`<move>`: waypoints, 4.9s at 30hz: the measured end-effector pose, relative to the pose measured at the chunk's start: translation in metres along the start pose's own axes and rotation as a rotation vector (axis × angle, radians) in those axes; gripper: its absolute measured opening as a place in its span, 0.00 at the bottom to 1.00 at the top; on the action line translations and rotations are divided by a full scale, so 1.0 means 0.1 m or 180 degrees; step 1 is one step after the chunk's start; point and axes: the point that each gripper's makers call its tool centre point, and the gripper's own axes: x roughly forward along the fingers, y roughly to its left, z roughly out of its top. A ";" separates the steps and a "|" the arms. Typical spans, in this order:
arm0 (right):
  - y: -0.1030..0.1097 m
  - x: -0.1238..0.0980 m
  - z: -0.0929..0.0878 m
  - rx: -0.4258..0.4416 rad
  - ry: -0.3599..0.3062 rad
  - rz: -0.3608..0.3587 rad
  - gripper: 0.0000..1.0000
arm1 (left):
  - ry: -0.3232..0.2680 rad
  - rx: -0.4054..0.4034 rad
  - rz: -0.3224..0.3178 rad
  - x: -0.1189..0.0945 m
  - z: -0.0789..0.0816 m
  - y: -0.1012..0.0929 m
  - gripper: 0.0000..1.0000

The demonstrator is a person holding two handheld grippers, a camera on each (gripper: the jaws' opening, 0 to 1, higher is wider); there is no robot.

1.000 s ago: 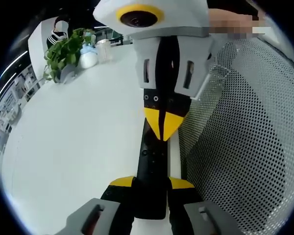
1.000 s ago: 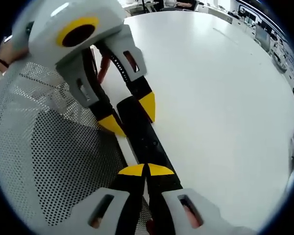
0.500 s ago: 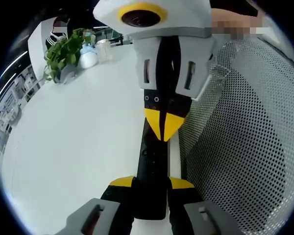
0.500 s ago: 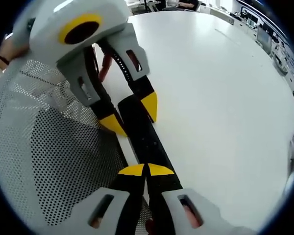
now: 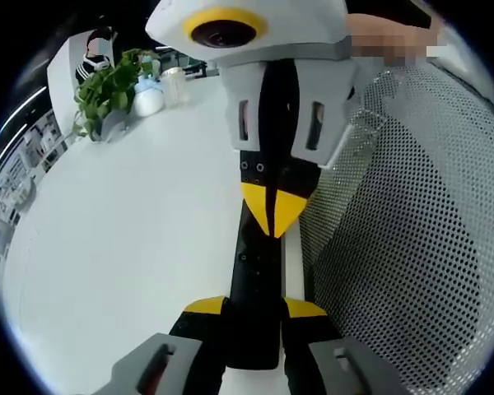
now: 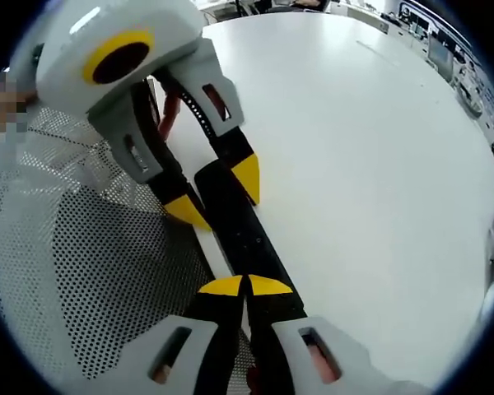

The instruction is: Press the specified remote control buttons in sequence, fully releasing each button before pressing the next.

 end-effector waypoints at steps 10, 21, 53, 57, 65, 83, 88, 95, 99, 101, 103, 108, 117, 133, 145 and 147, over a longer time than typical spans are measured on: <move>-0.04 0.00 0.00 0.0007 0.0005 -0.0050 0.00 | 0.0006 0.0009 -0.0001 0.00 0.00 0.00 0.25; -0.07 -0.01 0.01 0.0034 -0.0026 -0.0080 0.00 | 0.0030 0.0026 -0.0001 0.01 0.00 0.00 0.25; -0.16 0.00 0.07 -0.0132 -0.0091 -0.0330 0.00 | 0.0050 0.0024 0.0006 0.01 0.01 0.00 0.25; -0.16 0.00 0.07 -0.0234 -0.0048 -0.0382 0.00 | 0.0058 0.0022 0.0007 0.01 0.01 0.01 0.25; -0.18 -0.01 0.07 -0.0060 -0.0129 -0.0314 0.00 | 0.0034 0.0000 0.0013 0.01 0.01 0.01 0.25; -0.16 -0.01 0.07 -0.0101 -0.0114 -0.0308 0.00 | 0.0026 -0.0011 0.0015 0.01 0.00 0.01 0.25; -0.16 -0.01 0.07 -0.0069 -0.0132 -0.0288 0.00 | 0.0035 -0.0005 0.0015 0.01 0.01 0.00 0.25; -0.16 -0.01 0.07 -0.0043 -0.0135 -0.0290 0.00 | 0.0048 -0.0006 0.0016 0.01 0.01 0.01 0.25; -0.16 -0.01 0.07 -0.0098 -0.0126 -0.0307 0.00 | 0.0051 -0.0011 0.0019 0.01 0.01 0.01 0.25; -0.16 -0.01 0.07 -0.0123 -0.0125 -0.0316 0.00 | 0.0054 -0.0012 0.0019 0.01 0.01 0.01 0.25; -0.16 -0.01 0.07 -0.0127 -0.0129 -0.0318 0.00 | 0.0054 -0.0013 0.0020 0.01 0.01 0.01 0.25; -0.17 -0.01 0.07 -0.0121 -0.0143 -0.0311 0.00 | 0.0051 -0.0033 0.0020 0.01 0.01 0.01 0.25; -0.17 -0.01 0.07 -0.0104 -0.0165 -0.0300 0.00 | 0.0029 -0.0042 0.0023 0.01 0.01 0.01 0.25; -0.17 -0.01 0.08 -0.0042 -0.0193 -0.0257 0.00 | 0.0001 -0.0062 0.0033 0.01 0.01 0.01 0.25; -0.16 -0.02 0.08 -0.0098 -0.0218 -0.0253 0.00 | 0.0074 -0.0033 0.0023 -0.02 -0.02 0.01 0.25; -0.16 -0.02 0.07 -0.0101 -0.0228 -0.0247 0.00 | 0.0090 -0.0032 0.0021 -0.02 -0.03 0.01 0.25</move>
